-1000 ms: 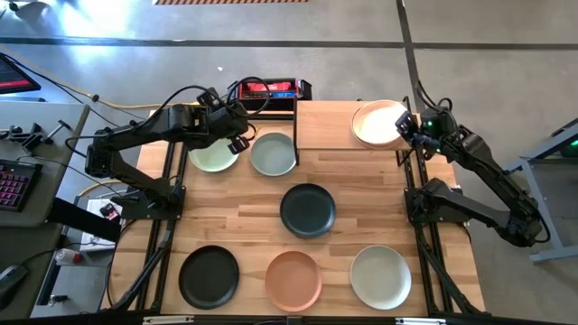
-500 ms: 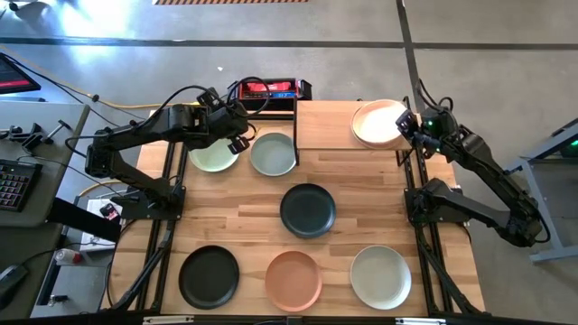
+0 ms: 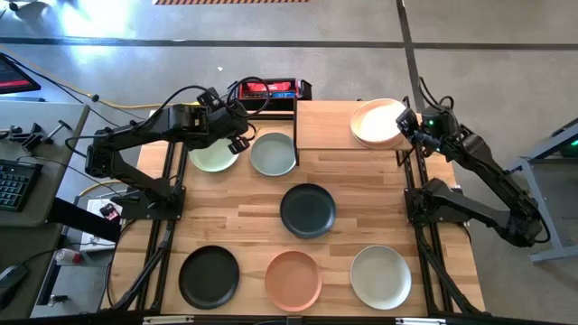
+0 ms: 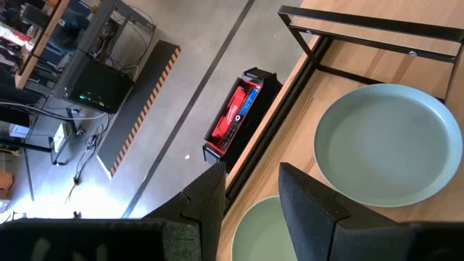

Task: Place and stack plates onto a shelf
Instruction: Stack the orange plate on the light brown plate on the shelf

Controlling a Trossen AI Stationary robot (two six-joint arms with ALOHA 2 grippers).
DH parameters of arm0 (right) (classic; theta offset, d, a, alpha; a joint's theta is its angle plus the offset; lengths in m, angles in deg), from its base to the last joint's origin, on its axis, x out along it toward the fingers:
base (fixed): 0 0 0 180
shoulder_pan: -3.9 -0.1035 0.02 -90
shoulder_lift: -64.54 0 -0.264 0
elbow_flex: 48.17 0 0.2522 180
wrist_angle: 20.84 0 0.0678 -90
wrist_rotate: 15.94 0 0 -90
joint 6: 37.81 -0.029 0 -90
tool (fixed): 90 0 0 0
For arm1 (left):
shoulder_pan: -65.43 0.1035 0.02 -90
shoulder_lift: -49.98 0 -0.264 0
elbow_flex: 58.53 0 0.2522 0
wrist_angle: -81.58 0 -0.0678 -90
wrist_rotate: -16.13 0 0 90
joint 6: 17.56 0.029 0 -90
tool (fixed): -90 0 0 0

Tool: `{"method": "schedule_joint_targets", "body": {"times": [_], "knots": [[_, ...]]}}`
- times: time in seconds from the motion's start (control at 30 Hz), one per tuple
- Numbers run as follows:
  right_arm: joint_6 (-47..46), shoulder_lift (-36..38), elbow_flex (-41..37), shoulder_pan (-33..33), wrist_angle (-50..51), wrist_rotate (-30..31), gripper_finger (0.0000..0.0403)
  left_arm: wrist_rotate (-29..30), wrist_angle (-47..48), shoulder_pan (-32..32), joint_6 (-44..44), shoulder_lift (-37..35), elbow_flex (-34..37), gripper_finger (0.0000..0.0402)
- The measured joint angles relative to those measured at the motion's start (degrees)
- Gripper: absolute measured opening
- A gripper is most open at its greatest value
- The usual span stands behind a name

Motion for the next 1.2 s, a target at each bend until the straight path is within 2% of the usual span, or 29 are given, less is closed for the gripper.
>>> {"method": "schedule_joint_targets", "body": {"times": [0.5,0.9,1.2], "knots": [[-0.5,-0.51,0.0,-0.02,0.9,0.02,0.0076,0.01,0.02,0.0,0.0,0.0,0.0,0.0117],[1.47,-0.23,0.0,0.0,0.94,-0.76,0.018,0.0,0.02,0.0,0.0,0.0,0.0,0.0117],[0.91,2.02,0.0,-0.01,5.71,-5.09,0.0204,0.0,0.02,-0.02,0.0,0.0,0.0,0.0117]]}}
